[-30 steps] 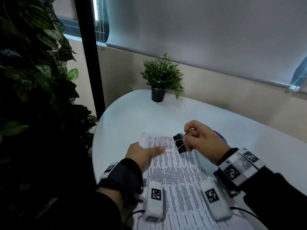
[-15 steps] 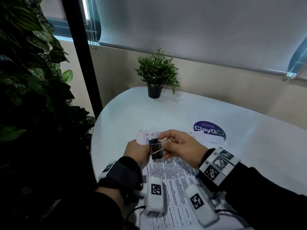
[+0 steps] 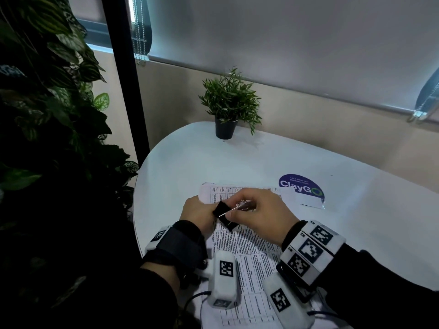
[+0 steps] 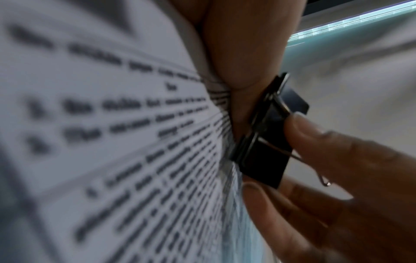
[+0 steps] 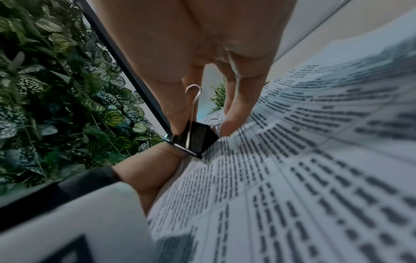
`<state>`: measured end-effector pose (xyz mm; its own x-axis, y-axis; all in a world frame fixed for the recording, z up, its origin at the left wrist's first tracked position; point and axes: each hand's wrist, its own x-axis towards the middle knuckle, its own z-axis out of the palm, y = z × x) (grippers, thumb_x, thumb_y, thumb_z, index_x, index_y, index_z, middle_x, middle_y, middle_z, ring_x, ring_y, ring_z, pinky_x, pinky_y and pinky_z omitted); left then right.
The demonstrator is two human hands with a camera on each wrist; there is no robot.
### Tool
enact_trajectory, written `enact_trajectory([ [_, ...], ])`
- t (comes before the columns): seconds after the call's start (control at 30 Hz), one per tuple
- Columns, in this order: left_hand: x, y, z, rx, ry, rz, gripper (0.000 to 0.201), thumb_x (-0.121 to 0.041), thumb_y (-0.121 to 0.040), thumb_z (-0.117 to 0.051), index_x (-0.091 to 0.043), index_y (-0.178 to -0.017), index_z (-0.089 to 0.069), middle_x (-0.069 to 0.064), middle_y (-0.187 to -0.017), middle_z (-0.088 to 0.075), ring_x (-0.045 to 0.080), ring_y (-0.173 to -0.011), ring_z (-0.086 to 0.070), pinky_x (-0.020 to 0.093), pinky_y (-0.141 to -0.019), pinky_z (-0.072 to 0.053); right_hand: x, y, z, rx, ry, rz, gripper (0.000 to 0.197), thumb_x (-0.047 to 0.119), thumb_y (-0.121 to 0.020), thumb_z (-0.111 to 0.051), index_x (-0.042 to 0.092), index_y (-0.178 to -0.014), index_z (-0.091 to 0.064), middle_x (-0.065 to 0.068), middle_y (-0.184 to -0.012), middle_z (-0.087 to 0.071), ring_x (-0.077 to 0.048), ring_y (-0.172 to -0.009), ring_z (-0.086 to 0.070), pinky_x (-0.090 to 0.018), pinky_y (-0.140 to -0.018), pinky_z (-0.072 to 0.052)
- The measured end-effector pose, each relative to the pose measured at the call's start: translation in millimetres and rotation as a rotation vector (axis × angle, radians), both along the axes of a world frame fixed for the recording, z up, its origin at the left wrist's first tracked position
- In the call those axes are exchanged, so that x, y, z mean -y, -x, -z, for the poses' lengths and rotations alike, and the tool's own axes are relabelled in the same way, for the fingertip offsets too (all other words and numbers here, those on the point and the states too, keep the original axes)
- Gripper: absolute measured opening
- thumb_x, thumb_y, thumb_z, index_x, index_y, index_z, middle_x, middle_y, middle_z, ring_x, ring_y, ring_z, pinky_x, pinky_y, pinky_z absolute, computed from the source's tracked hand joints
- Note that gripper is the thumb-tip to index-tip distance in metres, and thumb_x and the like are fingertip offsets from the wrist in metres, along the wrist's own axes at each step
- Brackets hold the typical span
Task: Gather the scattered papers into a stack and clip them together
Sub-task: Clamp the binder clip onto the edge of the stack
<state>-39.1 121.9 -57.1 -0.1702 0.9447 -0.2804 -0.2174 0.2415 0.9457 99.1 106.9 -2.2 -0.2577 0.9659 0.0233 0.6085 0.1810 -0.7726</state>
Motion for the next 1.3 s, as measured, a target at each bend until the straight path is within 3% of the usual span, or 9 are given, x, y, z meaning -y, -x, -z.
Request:
enact_trajectory([
  [0.17,1,1,2,0.012,-0.016,0.005,0.011,-0.001,-0.071,-0.076,0.004,-0.073,-0.067,0.010,-0.062,-0.060,0.019,-0.054,-0.053,0.025,-0.052,-0.044,0,0,-1,0.014,0.031,-0.057,0.016,0.019,-0.076,-0.076,0.030,-0.079,-0.064,0.003,-0.107,-0.056,-0.014,-0.085,-0.063,-0.012,-0.072,-0.047],
  [0.3,2,-1,-3,0.065,-0.022,-0.002,0.030,-0.011,-0.052,-0.078,0.000,-0.073,-0.061,0.014,-0.066,-0.052,0.022,-0.062,-0.048,0.033,-0.060,-0.039,2,-2,-1,0.010,0.082,-0.131,0.018,0.012,-0.084,-0.064,0.028,-0.094,-0.063,0.001,-0.112,-0.047,-0.006,-0.083,-0.057,-0.004,-0.069,-0.043],
  [0.4,2,0,-1,0.090,-0.029,-0.005,0.020,0.000,-0.063,-0.077,-0.002,-0.059,-0.057,0.007,-0.052,-0.055,0.017,-0.048,-0.050,0.022,-0.051,-0.042,1,-10,-2,-0.057,0.143,-0.196,0.024,0.015,-0.082,-0.070,0.032,-0.098,-0.067,0.003,-0.114,-0.053,-0.007,-0.098,-0.060,-0.021,-0.091,-0.048],
  [0.5,2,2,0,0.120,-0.038,-0.009,0.016,-0.001,-0.067,-0.078,0.003,-0.074,-0.065,0.014,-0.066,-0.063,0.021,-0.055,-0.058,0.023,-0.053,-0.047,1,-18,-7,-0.169,0.170,-0.195,0.033,0.018,-0.071,-0.080,0.034,-0.098,-0.069,0.001,-0.116,-0.063,-0.011,-0.106,-0.063,-0.037,-0.098,-0.048],
  [0.67,7,-1,-10,0.287,-0.059,0.021,0.027,0.012,-0.071,-0.072,0.011,-0.097,-0.067,0.025,-0.089,-0.071,0.029,-0.068,-0.070,0.031,-0.057,-0.058,-7,-35,-19,-0.325,0.130,-0.086,0.073,0.004,-0.064,-0.080,0.019,-0.128,-0.048,-0.005,-0.110,-0.052,-0.011,-0.106,-0.060,-0.017,-0.088,-0.051],
  [0.83,13,-2,-17,0.270,-0.098,0.069,0.026,0.007,-0.071,-0.075,0.005,-0.097,-0.069,0.022,-0.092,-0.073,0.037,-0.083,-0.071,0.046,-0.076,-0.059,-10,-53,-34,-0.217,-0.052,-0.084,0.052,-0.004,-0.068,-0.076,0.018,-0.112,-0.058,-0.013,-0.119,-0.050,-0.009,-0.110,-0.056,-0.010,-0.087,-0.048],
  [1.0,18,-4,-32,0.087,-0.252,0.145,0.024,-0.012,-0.069,-0.083,-0.008,-0.092,-0.075,0.012,-0.091,-0.076,0.032,-0.087,-0.072,0.049,-0.085,-0.055,-2,-69,-52,-0.103,-0.286,-0.091,0.058,0.031,-0.060,-0.084,0.027,-0.112,-0.059,0.002,-0.107,-0.058,-0.010,-0.106,-0.060,-0.021,-0.096,-0.048],
  [1.17,29,-10,-57,-0.009,-0.418,0.184,0.019,-0.011,-0.069,-0.082,-0.011,-0.087,-0.076,0.000,-0.075,-0.075,0.018,-0.068,-0.072,0.028,-0.063,-0.057,26,-85,-76,0.188,-0.675,-0.165,0.061,0.040,-0.078,-0.062,0.011,-0.131,-0.052,0.002,-0.104,-0.053,-0.011,-0.103,-0.058,-0.014,-0.093,-0.046],
  [1.3,35,-19,-69,-0.046,-0.474,0.207,0.021,-0.013,-0.068,-0.083,-0.013,-0.087,-0.076,0.002,-0.082,-0.077,0.022,-0.079,-0.073,0.037,-0.075,-0.058,35,-89,-92,0.102,-0.727,-0.064,0.039,0.035,-0.075,-0.071,0.021,-0.110,-0.060,0.012,-0.097,-0.058,-0.005,-0.094,-0.063,-0.013,-0.085,-0.048],
])
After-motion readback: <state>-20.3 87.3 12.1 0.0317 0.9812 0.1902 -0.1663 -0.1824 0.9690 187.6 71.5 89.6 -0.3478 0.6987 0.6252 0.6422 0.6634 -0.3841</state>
